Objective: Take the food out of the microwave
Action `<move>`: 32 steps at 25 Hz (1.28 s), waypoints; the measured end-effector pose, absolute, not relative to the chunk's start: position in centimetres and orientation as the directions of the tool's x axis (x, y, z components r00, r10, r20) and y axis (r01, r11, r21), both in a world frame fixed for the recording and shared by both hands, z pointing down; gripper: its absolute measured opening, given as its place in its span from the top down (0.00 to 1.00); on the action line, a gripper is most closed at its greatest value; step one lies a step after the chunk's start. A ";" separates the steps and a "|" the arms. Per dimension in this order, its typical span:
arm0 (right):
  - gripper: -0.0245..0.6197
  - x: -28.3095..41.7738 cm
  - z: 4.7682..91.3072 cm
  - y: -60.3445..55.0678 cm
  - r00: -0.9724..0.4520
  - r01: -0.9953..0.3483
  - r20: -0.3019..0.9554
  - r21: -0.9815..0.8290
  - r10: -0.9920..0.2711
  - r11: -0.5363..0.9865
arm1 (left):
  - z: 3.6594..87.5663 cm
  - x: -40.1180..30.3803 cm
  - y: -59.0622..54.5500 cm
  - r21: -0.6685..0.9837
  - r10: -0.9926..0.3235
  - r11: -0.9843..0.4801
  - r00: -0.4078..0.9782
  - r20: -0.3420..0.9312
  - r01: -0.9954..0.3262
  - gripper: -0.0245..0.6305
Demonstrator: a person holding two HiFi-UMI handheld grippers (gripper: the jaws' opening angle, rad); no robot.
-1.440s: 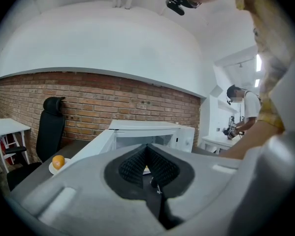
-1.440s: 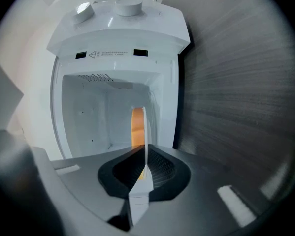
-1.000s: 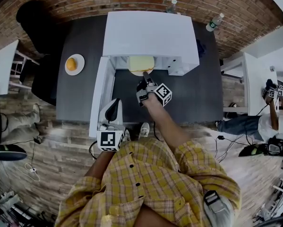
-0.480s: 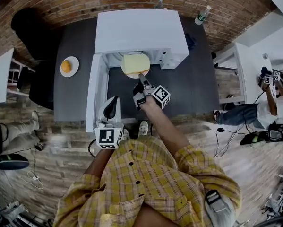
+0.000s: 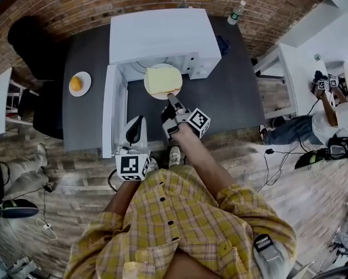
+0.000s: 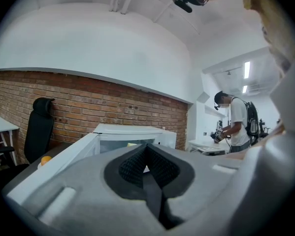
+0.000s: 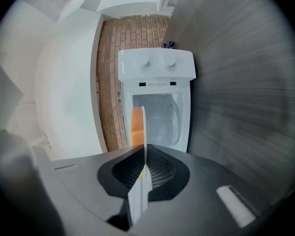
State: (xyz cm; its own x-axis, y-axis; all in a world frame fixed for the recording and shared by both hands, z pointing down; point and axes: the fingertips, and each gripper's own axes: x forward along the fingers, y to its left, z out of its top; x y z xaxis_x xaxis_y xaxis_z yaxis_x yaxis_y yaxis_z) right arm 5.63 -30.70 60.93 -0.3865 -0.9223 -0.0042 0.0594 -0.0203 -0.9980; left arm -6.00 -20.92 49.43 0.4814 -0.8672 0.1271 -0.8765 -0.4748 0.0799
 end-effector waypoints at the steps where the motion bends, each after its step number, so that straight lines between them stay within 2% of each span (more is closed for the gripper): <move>1: 0.94 5.6 60.6 -30.2 -0.387 0.065 -0.006 -0.998 -0.922 -0.021 | 49.4 -5.9 -20.9 0.081 -0.866 -0.478 0.484 0.125 -0.875 0.96; 32: 0.94 5.9 54.5 -24.7 -0.422 0.057 -0.086 -0.996 -0.902 0.068 | 48.8 -5.1 -21.8 0.080 -0.853 -0.511 0.517 0.078 -0.856 0.96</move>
State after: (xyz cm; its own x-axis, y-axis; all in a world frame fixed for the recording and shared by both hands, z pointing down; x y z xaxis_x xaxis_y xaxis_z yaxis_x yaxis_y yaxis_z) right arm 5.89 -24.73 54.52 -0.4221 -0.9025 -0.0862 0.0572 0.0684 -0.9960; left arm -5.14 -21.82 48.78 0.5166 -0.8527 0.0783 -0.8558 -0.5111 0.0801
